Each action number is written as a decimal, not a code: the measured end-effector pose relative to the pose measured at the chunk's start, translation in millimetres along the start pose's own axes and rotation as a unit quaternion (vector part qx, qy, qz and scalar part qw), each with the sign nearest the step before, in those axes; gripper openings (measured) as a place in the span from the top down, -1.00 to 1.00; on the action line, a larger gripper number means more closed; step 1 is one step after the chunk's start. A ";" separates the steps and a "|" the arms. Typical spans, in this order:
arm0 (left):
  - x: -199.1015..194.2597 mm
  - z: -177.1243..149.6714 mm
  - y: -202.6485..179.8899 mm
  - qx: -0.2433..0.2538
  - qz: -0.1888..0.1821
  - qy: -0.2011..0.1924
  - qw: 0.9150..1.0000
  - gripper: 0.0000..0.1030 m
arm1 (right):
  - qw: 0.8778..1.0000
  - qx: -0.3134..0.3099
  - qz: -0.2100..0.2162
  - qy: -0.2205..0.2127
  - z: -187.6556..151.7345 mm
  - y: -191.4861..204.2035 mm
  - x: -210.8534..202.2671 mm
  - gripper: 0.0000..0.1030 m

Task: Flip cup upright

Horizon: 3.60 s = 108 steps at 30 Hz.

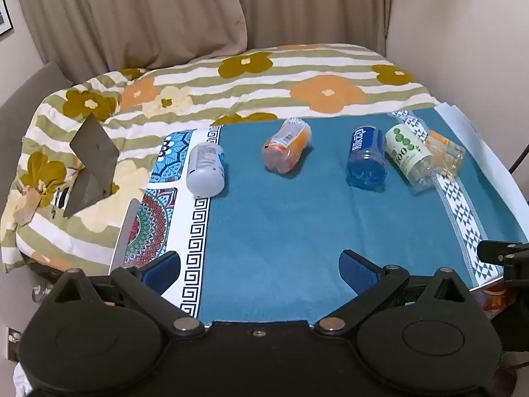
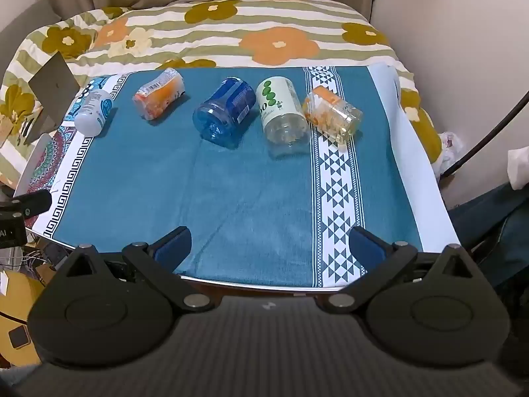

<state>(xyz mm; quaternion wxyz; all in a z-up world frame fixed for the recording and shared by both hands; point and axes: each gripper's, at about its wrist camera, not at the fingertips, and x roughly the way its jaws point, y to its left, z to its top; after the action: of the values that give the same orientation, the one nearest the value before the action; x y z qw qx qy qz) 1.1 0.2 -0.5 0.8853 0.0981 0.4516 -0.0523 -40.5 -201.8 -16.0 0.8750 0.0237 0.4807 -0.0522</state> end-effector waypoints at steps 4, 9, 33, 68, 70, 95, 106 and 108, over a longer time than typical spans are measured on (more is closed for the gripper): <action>-2.6 10.1 12.0 -0.008 -0.018 0.001 1.000 -1.00 | 1.000 0.002 0.002 0.001 0.5 0.7 0.2 -1.00; -6.0 4.3 5.0 -0.001 0.000 -0.020 1.000 -1.00 | 1.000 0.002 0.006 0.000 4.6 2.3 -2.2 -1.00; -0.5 7.6 7.4 -0.004 0.001 -0.016 1.000 -1.00 | 1.000 0.008 0.006 -0.001 5.7 7.8 -1.3 -1.00; 0.9 7.0 14.9 -0.016 -0.002 -0.012 1.000 -1.00 | 1.000 0.017 0.014 0.008 8.9 11.5 5.4 -1.00; 1.5 7.5 15.3 -0.015 -0.003 -0.012 1.000 -1.00 | 1.000 0.014 0.015 0.008 9.7 13.3 6.4 -1.00; -1.4 17.2 23.7 -0.021 -0.010 -0.008 1.000 -1.00 | 1.000 0.011 0.009 0.002 19.5 14.1 4.5 -1.00; 43.9 78.4 84.1 -0.037 -0.020 0.034 0.999 -1.00 | 1.000 0.011 0.026 -0.012 37.2 26.9 3.9 -1.00; 64.2 91.7 96.3 -0.037 -0.028 0.054 0.997 -1.00 | 0.999 0.009 0.034 -0.016 39.4 32.9 9.9 -1.00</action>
<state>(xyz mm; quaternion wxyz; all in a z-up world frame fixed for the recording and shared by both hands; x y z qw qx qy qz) 128.5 73.6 12.3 0.8610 0.0550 0.5027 -0.0546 1.6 -173.5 -3.6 0.8835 0.0473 0.4653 -0.0269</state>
